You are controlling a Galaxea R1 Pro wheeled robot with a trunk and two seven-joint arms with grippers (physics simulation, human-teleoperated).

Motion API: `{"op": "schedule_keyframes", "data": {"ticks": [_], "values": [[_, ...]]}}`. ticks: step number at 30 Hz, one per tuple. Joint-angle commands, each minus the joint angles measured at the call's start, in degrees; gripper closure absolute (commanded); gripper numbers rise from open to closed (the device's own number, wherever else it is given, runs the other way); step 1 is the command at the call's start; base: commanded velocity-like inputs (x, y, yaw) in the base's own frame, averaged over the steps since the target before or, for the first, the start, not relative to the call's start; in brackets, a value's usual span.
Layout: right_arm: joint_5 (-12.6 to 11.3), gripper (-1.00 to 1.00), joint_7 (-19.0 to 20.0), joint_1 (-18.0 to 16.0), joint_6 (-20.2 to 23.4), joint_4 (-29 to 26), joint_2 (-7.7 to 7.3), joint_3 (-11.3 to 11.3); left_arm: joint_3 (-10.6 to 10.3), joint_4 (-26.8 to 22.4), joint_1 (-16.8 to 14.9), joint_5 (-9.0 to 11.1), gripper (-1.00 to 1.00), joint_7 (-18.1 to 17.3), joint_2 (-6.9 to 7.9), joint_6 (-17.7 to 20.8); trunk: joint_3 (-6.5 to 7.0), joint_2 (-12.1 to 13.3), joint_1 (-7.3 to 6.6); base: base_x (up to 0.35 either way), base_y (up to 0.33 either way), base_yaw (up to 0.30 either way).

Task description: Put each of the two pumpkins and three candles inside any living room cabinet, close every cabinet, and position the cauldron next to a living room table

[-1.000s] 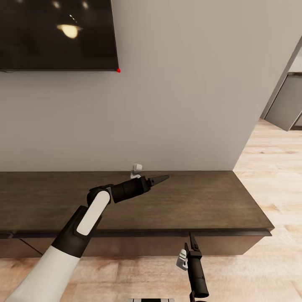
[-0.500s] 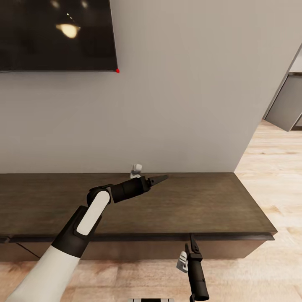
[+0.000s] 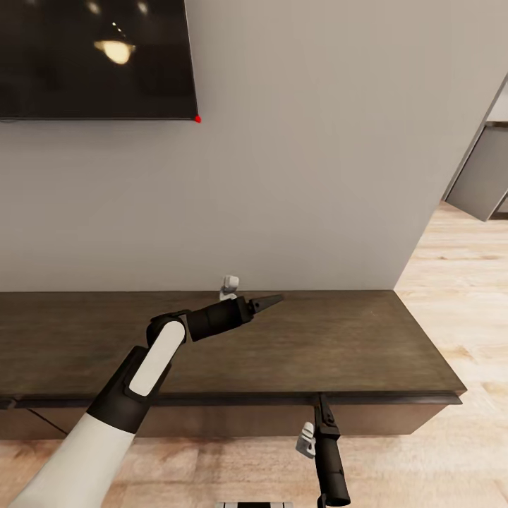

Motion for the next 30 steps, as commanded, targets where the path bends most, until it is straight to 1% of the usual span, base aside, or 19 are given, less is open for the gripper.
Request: {"op": "schedule_keyframes", "data": {"ticks": [1, 9, 24, 30], "values": [[-0.21, 1.00, 0.08, -1.36, -0.06, 0.06, 0.01, -0.41, -0.01, 0.01, 0.00, 0.00, -1.00, -0.01, -0.01, 0.00, 0.01, 0.00, 0.00, 0.000, 0.000, 0.000], [-0.21, 1.00, 0.02, -1.36, -0.06, 0.06, 0.02, -0.40, 0.13, 0.00, 0.00, 0.00, -1.00, -0.01, 0.00, 0.00, 0.01, 0.00, 0.00, -0.082, 0.000, 0.000], [-0.21, 1.00, -0.01, -1.36, -0.35, -0.02, -0.07, -0.39, 0.11, 0.01, 0.00, 0.00, -1.00, -0.01, 0.00, 0.00, 0.01, 0.00, 0.00, -0.004, 0.000, 0.000], [-0.21, 1.00, -0.01, -1.36, -0.41, -0.02, -0.07, -0.39, 0.15, 0.01, 0.00, 0.00, -1.00, -0.01, 0.01, -0.05, 0.01, 0.00, 0.00, -0.169, 0.000, 0.000]]}}
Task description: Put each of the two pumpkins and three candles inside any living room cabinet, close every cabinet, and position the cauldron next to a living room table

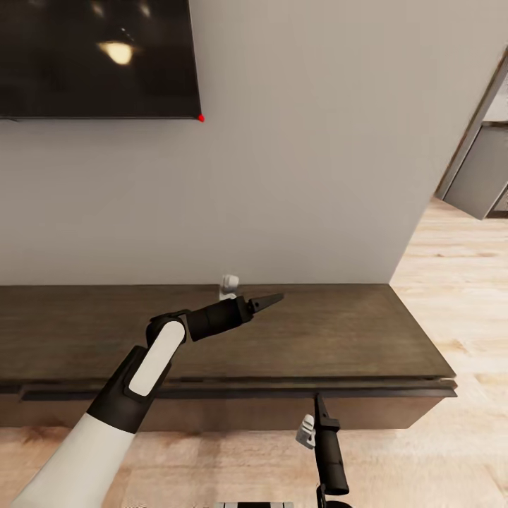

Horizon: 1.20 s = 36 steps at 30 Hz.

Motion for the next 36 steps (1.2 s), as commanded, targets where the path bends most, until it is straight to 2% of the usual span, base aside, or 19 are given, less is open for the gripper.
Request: {"op": "schedule_keyframes", "data": {"ticks": [1, 31, 36], "values": [[-0.35, 1.00, 1.26, 0.07, -0.38, 0.08, -0.01, 0.03, 0.00, 0.00, 0.01, 0.00, -1.00, 0.00, 0.02, -0.02, -0.02, 0.00, 0.01, -0.044, 0.000, 0.000], [-0.26, 1.00, 0.74, 0.07, -0.46, 0.14, -0.17, -0.06, -0.08, 0.00, 0.03, 0.00, -1.00, 0.00, -0.02, -0.03, -0.02, 0.00, 0.01, -0.295, 0.019, 0.000], [-0.26, 1.00, 0.65, 0.07, -0.46, 0.11, -0.12, -0.06, -0.08, 0.00, 0.06, 0.00, -1.00, 0.00, -0.02, -0.03, -0.02, 0.00, 0.01, -0.092, 0.000, 0.000]]}}
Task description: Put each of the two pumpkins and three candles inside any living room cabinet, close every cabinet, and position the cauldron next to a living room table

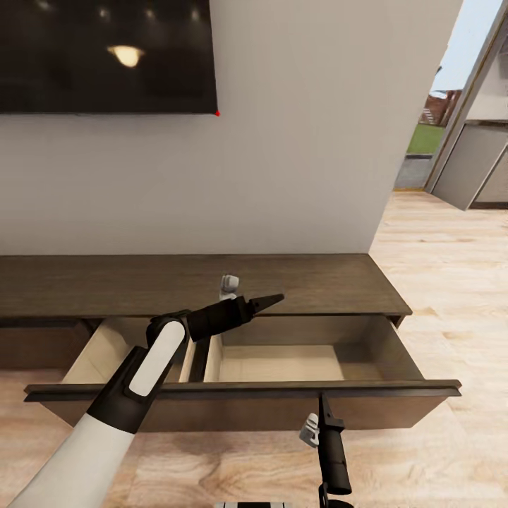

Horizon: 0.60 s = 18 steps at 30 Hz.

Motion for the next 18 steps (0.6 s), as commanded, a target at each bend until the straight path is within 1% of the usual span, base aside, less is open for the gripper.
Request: {"op": "schedule_keyframes", "data": {"ticks": [1, 7, 12, 18], "values": [[0.05, 1.00, 1.09, 0.07, -0.20, -0.01, 0.03, 2.19, -0.01, 0.02, -0.04, 0.00, -1.00, -0.01, -0.01, -0.01, -0.01, 0.00, 0.01, -0.012, 0.000, 0.000], [0.05, 1.00, 1.09, 0.07, -0.20, 0.01, -0.01, 2.19, -0.01, 0.07, -0.06, 0.00, -1.00, -0.01, -0.01, 0.02, -0.01, 0.00, 0.01, -0.005, 0.000, 0.000], [0.05, 1.00, 1.09, 0.07, -0.20, 0.02, -0.03, 2.19, 0.01, 0.03, -0.03, 0.00, -1.00, -0.01, -0.01, -0.01, -0.01, 0.00, 0.01, -0.198, 0.000, 0.000], [0.05, 1.00, 1.09, 0.07, -0.20, 0.06, -0.03, 2.19, -0.01, 0.10, -0.04, 0.00, -1.00, -0.01, -0.01, 0.03, -0.01, 0.00, 0.01, -0.030, 0.000, 0.000]]}}
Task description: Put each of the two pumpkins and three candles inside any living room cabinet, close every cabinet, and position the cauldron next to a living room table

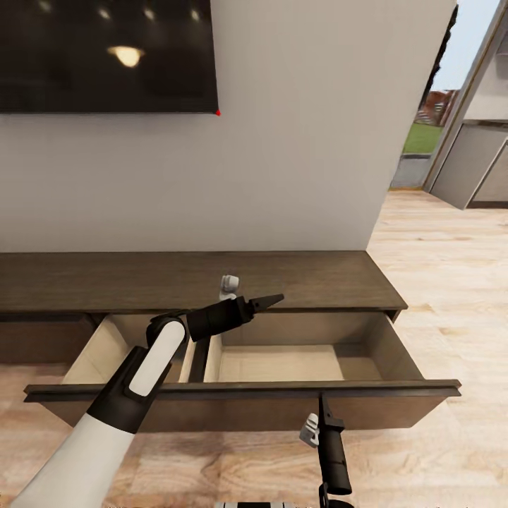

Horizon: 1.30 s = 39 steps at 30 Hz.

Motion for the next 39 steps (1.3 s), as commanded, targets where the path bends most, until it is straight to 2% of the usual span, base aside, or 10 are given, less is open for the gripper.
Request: {"op": "schedule_keyframes", "data": {"ticks": [1, 12, 19, 28, 29, 39], "values": [[0.01, 1.00, 1.10, 0.08, -0.20, 0.01, 0.03, 1.98, -0.01, 0.02, 0.00, 0.00, -1.00, -0.01, -0.01, -0.02, -0.02, 0.00, 0.01, -0.145, 0.000, 0.000], [0.01, 1.00, 1.10, 0.08, -0.20, 0.01, 0.03, 1.98, 0.05, 0.07, -0.01, 0.00, -1.00, -0.01, -0.01, -0.04, -0.02, 0.00, 0.01, -0.065, 0.000, 0.000], [0.01, 1.00, 1.10, 0.08, -0.20, 0.01, 0.03, 1.98, 0.07, 0.11, 0.03, 0.00, -1.00, -0.01, -0.01, -0.04, -0.02, 0.00, 0.01, -0.196, 0.000, 0.000], [0.09, 1.00, 1.17, 0.08, -0.23, 0.01, 0.09, 1.98, 0.08, 0.11, 0.03, 0.00, -1.00, -0.01, -0.01, -0.04, -0.02, 0.00, 0.01, -0.014, 0.000, 0.000], [0.09, -1.00, 1.14, 0.08, -0.23, 0.01, 0.10, 1.98, 0.08, 0.14, 0.03, 0.00, -1.00, -0.01, -0.01, -0.04, -0.02, 0.00, 0.01, 0.000, 0.000, 0.000], [0.02, -1.00, 1.19, 0.08, -0.28, 0.00, 0.12, 1.98, 0.08, 0.20, 0.03, 0.00, -1.00, -0.01, -0.01, -0.04, -0.02, 0.00, 0.01, 0.000, 0.000, 0.000]]}}
